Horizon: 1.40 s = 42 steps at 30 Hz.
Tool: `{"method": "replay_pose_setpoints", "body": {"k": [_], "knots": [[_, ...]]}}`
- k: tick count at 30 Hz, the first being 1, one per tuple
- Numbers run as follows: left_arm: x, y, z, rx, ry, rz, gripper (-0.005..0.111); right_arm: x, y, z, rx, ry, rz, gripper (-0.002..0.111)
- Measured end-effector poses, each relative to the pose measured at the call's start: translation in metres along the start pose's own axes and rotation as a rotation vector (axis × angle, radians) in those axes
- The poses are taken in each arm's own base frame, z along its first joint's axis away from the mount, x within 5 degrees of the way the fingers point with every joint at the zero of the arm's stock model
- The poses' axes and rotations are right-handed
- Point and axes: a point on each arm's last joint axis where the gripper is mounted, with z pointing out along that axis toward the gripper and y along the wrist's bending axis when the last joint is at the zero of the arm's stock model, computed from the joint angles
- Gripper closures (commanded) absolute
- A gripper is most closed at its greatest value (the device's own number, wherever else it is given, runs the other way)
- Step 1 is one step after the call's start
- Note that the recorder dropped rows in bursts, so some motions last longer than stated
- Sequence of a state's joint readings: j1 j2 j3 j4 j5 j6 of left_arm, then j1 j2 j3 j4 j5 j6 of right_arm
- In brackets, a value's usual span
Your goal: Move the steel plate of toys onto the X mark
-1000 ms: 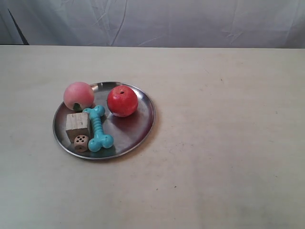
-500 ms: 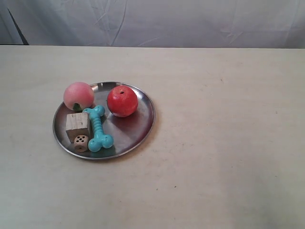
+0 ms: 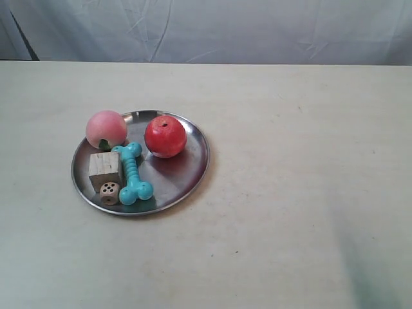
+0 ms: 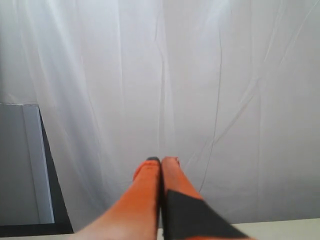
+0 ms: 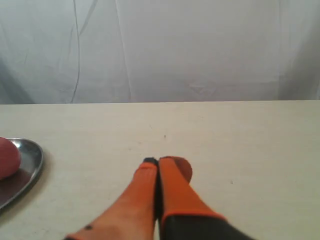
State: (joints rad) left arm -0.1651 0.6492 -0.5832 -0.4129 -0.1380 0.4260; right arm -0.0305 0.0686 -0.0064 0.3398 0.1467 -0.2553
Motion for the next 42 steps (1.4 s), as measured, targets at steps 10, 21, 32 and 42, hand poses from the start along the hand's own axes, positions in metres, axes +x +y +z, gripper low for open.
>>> {"method": "replay_pose_setpoints", "body": {"k": [10, 21, 32, 42], "knots": [[0.005, -0.002, 0.000, 0.024, 0.053, 0.000, 0.107, 0.012, 0.002, 0.000, -0.024, 0.112, 0.006, 0.108], [0.022, -0.010, -0.003, 0.110, 0.243, 0.000, 0.107, 0.012, 0.002, 0.000, -0.026, 0.116, 0.006, 0.108], [0.026, -0.010, -0.004, 0.108, 0.252, 0.000, 0.107, 0.012, 0.002, 0.000, -0.026, 0.118, 0.006, 0.108], [0.077, -0.001, -0.048, 0.029, 0.156, -0.036, 0.107, 0.012, 0.002, 0.000, -0.026, 0.118, 0.006, 0.108]]}}
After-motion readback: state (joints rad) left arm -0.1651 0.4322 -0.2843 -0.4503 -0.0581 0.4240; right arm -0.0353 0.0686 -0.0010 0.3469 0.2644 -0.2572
